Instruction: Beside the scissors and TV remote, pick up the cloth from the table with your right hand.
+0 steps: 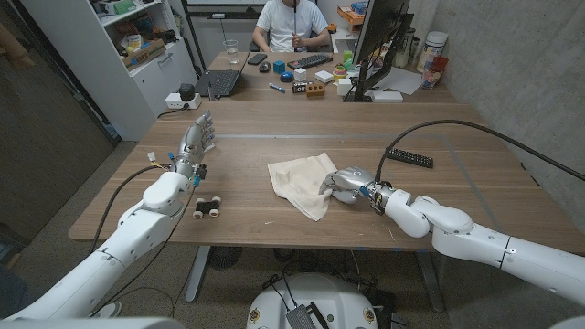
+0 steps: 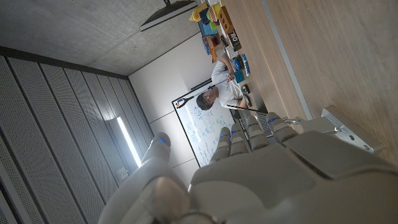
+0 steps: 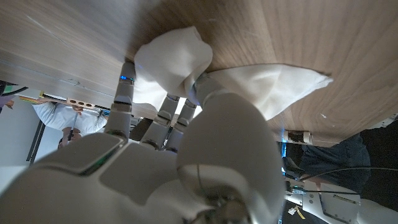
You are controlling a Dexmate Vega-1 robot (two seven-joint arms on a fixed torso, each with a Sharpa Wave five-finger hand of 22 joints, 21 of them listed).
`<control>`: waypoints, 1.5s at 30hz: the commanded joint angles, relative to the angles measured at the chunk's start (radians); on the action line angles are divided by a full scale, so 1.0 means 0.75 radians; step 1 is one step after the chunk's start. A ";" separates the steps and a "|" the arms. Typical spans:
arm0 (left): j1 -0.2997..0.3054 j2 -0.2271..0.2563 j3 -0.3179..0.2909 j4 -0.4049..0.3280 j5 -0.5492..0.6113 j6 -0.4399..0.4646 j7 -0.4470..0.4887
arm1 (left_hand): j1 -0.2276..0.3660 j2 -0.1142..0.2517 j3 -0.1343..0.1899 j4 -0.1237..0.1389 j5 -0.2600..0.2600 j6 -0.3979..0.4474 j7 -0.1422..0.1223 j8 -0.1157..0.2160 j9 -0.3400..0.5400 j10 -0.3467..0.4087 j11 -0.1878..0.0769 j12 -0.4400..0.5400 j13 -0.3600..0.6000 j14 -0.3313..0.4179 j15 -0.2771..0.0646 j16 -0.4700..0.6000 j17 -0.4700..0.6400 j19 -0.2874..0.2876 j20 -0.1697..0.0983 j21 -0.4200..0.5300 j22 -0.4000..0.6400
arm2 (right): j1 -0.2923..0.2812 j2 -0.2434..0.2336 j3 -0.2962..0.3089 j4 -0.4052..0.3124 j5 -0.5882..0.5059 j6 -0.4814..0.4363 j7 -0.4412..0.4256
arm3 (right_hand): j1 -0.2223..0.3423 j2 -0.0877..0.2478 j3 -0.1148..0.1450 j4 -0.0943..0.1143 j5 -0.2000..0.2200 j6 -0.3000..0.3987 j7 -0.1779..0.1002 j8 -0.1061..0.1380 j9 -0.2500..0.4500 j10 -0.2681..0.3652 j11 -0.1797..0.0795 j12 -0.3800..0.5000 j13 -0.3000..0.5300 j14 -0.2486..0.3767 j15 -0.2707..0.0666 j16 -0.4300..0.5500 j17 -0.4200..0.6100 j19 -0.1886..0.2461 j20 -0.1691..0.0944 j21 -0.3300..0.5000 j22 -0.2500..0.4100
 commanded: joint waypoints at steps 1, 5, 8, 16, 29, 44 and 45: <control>0.015 0.003 -0.004 -0.021 0.003 0.006 0.010 | -0.009 0.002 -0.004 0.000 0.002 0.005 0.004 -0.003 0.003 0.005 0.005 -0.005 0.005 0.011 0.002 -0.001 0.002 0.004 0.013 0.004 0.005 | -0.033 0.005 0.028 -0.004 0.035 -0.002 -0.030 | 0.040 -0.008 -0.004 -0.001 -0.009 0.077 0.033 0.063 0.057 0.031 0.008 0.056 0.068 0.249 -0.091 -0.002 0.046 0.530 -0.534 0.247 0.120; 0.023 0.004 -0.006 -0.029 0.004 0.006 0.014 | -0.010 0.003 -0.005 0.000 0.002 0.006 0.004 -0.003 0.003 0.005 0.005 -0.005 0.005 0.011 0.002 -0.001 0.002 0.005 0.012 0.004 0.005 | -0.040 0.001 0.033 -0.008 0.037 -0.005 -0.029 | 0.076 -0.021 -0.034 0.007 -0.007 0.079 0.039 0.161 0.203 0.032 0.001 0.173 0.245 0.310 -0.110 0.008 0.165 0.518 -0.562 0.346 0.129; 0.028 0.001 -0.007 -0.025 0.002 -0.007 0.006 | -0.010 0.003 -0.005 0.000 0.002 0.008 0.004 -0.003 0.003 0.005 0.005 -0.006 0.005 0.011 0.002 -0.002 0.002 0.005 0.013 0.004 0.005 | -0.048 0.001 0.044 -0.013 0.055 -0.007 -0.034 | 0.091 -0.024 -0.044 0.007 -0.007 0.074 0.045 0.201 0.262 0.017 0.000 0.215 0.319 0.318 -0.115 0.010 0.215 0.511 -0.572 0.387 0.135; 0.041 0.000 -0.010 -0.042 0.001 0.005 0.023 | -0.011 0.003 -0.005 -0.001 0.002 0.009 0.004 -0.004 0.003 0.005 0.007 -0.006 0.005 0.011 0.002 -0.003 0.002 0.005 0.013 0.004 0.005 | -0.053 -0.014 0.052 -0.049 0.034 -0.027 -0.028 | 0.100 -0.016 -0.057 0.018 -0.005 0.048 0.043 0.270 0.373 0.003 0.013 0.298 0.461 0.344 -0.127 -0.002 0.301 0.487 -0.586 0.468 0.146; 0.053 -0.003 -0.016 -0.048 0.000 -0.003 0.023 | -0.013 0.004 -0.006 -0.002 0.002 0.012 0.007 -0.006 0.003 0.004 0.005 -0.007 0.005 0.011 0.004 -0.003 0.002 0.005 0.012 0.003 0.005 | -0.052 -0.047 0.079 -0.110 0.038 -0.023 -0.031 | 0.089 -0.015 -0.064 0.024 -0.006 0.042 0.048 0.297 0.410 0.022 0.013 0.344 0.535 0.371 -0.134 -0.018 0.348 0.471 -0.593 0.523 0.147; 0.056 -0.005 -0.025 -0.047 0.000 -0.009 0.027 | -0.014 0.005 -0.007 -0.003 0.002 0.015 0.005 -0.007 0.003 0.006 0.006 -0.008 0.005 0.011 0.003 -0.004 0.002 0.005 0.013 0.003 0.005 | -0.030 -0.076 0.089 -0.183 -0.037 -0.047 -0.032 | 0.076 -0.013 -0.066 0.028 -0.006 0.038 0.056 0.300 0.405 0.041 -0.010 0.358 0.569 0.398 -0.141 -0.031 0.387 0.459 -0.592 0.572 0.144; 0.054 -0.005 -0.025 -0.044 0.002 -0.015 0.023 | -0.014 0.005 -0.007 -0.003 0.002 0.015 0.007 -0.007 0.003 0.006 0.006 -0.007 0.005 0.011 0.003 -0.004 0.002 0.004 0.013 0.003 0.005 | -0.030 -0.075 0.094 -0.179 -0.011 -0.034 -0.037 | 0.075 -0.012 -0.066 0.029 -0.006 0.038 0.055 0.300 0.403 0.046 -0.011 0.355 0.563 0.402 -0.142 -0.032 0.389 0.459 -0.592 0.576 0.144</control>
